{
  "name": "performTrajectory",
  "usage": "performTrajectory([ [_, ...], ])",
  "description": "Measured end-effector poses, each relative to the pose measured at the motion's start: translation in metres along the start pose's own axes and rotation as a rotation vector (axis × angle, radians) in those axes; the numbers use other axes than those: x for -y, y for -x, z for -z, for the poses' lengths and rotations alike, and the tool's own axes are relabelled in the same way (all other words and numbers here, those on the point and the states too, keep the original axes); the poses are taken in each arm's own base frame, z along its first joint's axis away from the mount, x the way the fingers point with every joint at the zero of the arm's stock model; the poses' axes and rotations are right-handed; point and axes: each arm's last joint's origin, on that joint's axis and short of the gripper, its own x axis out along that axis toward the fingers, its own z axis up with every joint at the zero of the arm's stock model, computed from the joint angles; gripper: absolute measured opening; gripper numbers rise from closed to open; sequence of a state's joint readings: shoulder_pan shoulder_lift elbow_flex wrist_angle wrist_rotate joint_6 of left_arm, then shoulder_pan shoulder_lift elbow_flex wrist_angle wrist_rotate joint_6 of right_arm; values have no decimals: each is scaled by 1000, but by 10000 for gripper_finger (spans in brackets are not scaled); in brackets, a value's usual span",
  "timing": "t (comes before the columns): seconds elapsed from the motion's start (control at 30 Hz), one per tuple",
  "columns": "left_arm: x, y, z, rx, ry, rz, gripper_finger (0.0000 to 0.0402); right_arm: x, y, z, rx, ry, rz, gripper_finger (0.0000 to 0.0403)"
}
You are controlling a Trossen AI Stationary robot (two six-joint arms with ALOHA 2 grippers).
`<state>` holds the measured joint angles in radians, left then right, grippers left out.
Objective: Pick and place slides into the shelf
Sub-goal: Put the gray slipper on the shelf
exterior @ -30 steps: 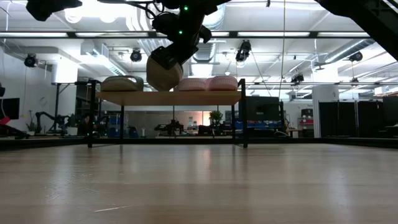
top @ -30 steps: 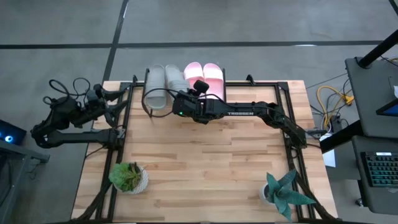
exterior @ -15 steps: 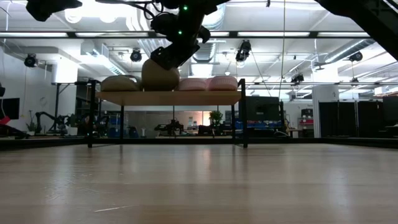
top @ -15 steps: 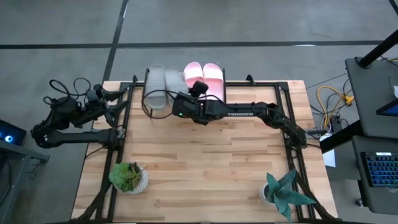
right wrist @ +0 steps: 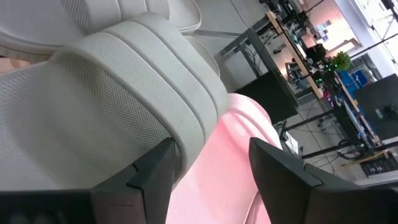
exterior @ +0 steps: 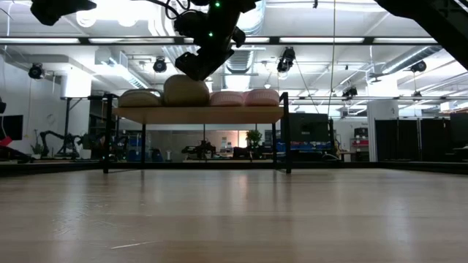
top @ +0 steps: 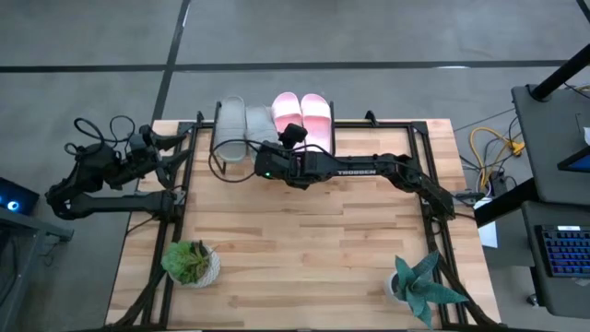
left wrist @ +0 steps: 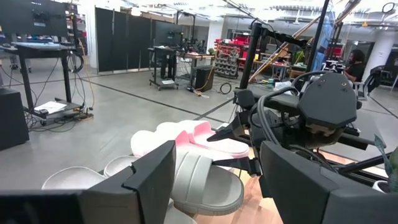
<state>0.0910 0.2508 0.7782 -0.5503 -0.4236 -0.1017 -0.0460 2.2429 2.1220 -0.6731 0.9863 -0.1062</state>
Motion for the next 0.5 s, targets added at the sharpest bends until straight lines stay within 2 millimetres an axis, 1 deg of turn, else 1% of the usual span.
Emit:
performTrajectory([
  [0.17, 0, 0, 1, -5, -2, -1, 219, 1, 1, 0, 2, -10, -12, 197],
  [0.5, 0, 0, 1, -14, -6, 4, 219, 2, 4, -2, 11, -54, -141, 197],
])
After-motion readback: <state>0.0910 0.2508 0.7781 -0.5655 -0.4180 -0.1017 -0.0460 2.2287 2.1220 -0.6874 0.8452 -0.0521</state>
